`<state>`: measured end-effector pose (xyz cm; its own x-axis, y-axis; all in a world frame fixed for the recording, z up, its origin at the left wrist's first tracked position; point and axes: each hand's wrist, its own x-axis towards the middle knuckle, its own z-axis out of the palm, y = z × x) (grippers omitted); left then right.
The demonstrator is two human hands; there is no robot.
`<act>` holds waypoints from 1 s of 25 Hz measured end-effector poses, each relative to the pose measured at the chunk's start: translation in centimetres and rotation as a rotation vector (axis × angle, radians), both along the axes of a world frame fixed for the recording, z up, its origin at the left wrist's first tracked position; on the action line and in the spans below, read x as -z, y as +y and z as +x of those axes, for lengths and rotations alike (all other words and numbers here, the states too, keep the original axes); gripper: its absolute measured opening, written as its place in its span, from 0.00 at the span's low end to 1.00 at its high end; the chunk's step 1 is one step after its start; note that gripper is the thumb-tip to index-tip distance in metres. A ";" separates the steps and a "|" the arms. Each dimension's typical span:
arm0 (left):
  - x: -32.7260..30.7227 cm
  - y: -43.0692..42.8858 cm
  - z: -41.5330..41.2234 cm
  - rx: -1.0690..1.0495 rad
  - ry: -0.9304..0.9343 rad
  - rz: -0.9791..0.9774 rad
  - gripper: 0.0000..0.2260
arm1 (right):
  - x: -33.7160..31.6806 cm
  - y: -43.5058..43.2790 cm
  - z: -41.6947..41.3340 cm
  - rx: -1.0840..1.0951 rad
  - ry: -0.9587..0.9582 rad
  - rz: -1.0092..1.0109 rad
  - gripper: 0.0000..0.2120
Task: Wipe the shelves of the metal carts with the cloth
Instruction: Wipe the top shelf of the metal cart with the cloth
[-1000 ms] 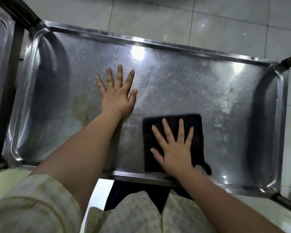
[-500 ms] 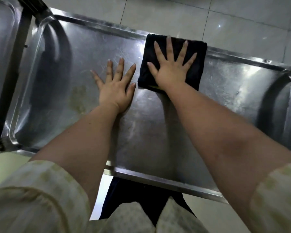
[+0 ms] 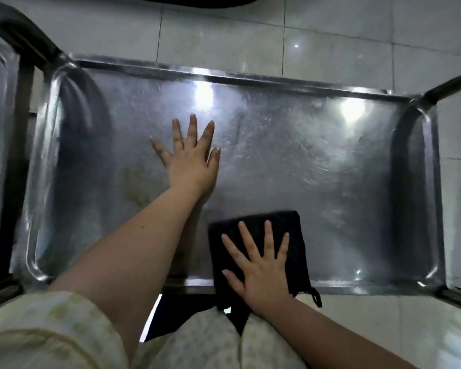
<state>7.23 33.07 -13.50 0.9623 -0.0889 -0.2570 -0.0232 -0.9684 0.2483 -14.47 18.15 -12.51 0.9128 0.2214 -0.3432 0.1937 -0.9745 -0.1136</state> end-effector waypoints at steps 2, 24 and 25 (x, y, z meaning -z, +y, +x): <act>-0.9 1.6 -0.1 -0.026 -0.033 -0.202 0.23 | 0.4 1.5 3.1 0.025 -0.062 0.027 0.33; 0.4 16.2 3.0 0.034 -0.007 0.146 0.25 | 0.9 9.1 7.7 0.007 -0.128 0.006 0.32; 0.5 16.2 3.0 0.033 -0.009 0.146 0.25 | 1.2 9.2 11.5 0.029 -0.167 -0.002 0.32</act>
